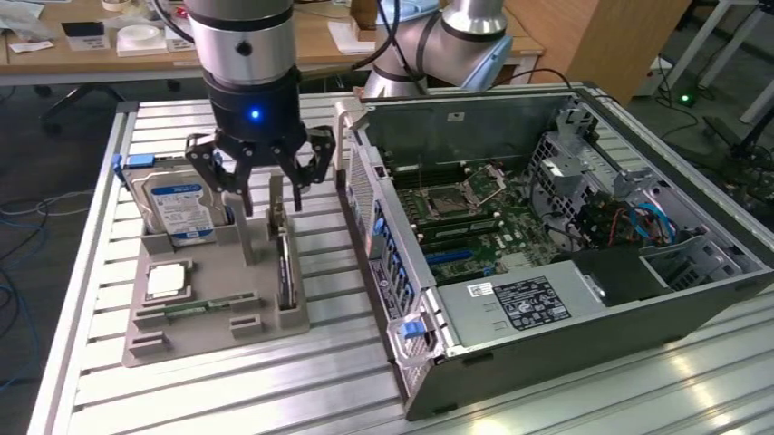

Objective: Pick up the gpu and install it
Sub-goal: 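Pick up the gpu and move the gpu toward the slot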

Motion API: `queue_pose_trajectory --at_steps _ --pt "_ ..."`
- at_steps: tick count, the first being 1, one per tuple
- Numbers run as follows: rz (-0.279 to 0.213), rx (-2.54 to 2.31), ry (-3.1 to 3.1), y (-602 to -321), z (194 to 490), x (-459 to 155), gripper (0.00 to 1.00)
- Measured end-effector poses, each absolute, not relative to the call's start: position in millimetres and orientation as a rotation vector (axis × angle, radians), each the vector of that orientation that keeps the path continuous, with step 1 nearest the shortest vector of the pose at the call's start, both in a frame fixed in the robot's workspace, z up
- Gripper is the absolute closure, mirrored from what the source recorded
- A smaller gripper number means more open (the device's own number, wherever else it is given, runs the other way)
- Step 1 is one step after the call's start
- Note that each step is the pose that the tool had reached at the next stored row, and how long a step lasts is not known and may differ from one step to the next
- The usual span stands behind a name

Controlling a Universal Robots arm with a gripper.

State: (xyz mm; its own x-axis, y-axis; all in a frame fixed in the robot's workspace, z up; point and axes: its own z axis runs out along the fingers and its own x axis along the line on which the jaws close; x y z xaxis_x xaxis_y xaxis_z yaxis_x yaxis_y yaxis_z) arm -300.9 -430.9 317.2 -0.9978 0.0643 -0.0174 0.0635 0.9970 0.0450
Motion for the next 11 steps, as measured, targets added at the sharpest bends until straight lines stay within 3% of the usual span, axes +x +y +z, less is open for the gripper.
queue_pose_trajectory --at_steps 4,5,11 --pt "0.069 0.101 3.121 -431 310 -301 0.40" --pt "0.069 0.101 3.121 -431 308 -301 0.34" --pt "0.069 0.078 3.125 -433 297 -301 0.34"
